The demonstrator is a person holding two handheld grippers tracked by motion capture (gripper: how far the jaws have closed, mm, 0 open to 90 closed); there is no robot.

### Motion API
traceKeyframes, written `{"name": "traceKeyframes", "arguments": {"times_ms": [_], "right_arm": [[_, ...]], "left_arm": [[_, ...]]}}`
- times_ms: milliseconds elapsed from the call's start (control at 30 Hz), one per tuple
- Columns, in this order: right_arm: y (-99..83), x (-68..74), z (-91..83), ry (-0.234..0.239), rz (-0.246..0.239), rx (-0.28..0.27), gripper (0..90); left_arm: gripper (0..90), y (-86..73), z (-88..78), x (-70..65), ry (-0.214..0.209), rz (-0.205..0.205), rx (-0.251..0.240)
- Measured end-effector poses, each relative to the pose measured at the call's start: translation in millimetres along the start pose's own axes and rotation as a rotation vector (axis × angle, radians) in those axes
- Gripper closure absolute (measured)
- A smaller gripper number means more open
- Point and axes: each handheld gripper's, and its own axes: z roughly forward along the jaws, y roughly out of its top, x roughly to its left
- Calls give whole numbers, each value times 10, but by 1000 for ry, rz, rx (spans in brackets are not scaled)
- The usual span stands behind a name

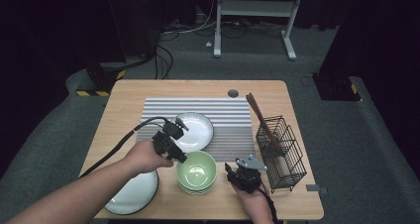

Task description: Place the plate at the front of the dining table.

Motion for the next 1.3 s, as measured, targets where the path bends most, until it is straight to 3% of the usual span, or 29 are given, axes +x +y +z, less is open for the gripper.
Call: {"name": "traceKeyframes", "arguments": {"times_ms": [433,733,1133,1200,1300], "right_arm": [[-3,7,6,2,-2,3,520],[-4,-1,10,3,-5,3,520],[-5,-12,-1,0,8,1,520],[-5,-16,1,-1,8,2,520],[-4,-15,2,-1,6,2,520]], "left_arm": [[707,4,95,-38,25,10,2],[801,-1,96,-72,20,23,-12],[829,-2,71,-82,23,30,-14],[847,0,53,-77,31,28,-23],[852,15,24,-90,66,60,-16]]}}
